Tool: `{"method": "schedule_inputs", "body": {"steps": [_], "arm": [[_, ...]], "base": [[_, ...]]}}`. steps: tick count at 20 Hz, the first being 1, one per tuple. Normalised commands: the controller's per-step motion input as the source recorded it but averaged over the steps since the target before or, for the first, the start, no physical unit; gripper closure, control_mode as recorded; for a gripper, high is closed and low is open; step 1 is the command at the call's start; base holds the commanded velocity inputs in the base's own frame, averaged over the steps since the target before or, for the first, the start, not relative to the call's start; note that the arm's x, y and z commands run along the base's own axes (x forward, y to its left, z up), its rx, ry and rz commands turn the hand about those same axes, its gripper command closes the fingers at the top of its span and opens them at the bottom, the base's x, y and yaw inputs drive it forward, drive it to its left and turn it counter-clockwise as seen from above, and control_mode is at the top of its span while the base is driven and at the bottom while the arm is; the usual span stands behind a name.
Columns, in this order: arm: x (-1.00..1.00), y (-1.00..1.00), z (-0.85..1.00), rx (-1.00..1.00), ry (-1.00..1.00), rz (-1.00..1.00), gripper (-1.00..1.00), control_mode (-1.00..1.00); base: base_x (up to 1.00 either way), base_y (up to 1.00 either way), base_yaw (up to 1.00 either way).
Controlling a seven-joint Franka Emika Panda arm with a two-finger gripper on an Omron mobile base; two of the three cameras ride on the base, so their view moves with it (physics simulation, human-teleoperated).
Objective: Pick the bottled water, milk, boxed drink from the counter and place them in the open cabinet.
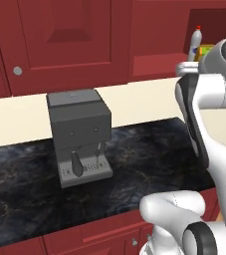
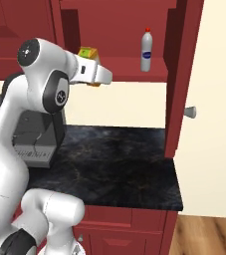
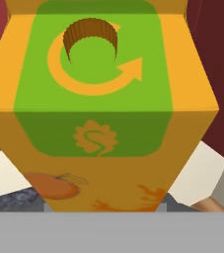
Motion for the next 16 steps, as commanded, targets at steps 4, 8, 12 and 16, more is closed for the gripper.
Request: {"method": "schedule_inputs", "body": {"steps": [4, 8, 12, 16], "arm": [[0.37, -0.19, 0.00, 0.00, 0.00, 0.00, 1.00, -1.00], [0.34, -0.20, 0.00, 0.00, 0.00, 0.00, 1.00, -1.00], [0.31, -0.09, 0.00, 0.00, 0.00, 0.00, 1.00, -1.00], [0.37, -0.01, 0.00, 0.00, 0.00, 0.00, 1.00, -1.00]], "base": [[0.00, 0.00, 0.00], [0.00, 0.00, 0.00], [0.00, 0.00, 0.00], [0.00, 0.00, 0.00]]}}
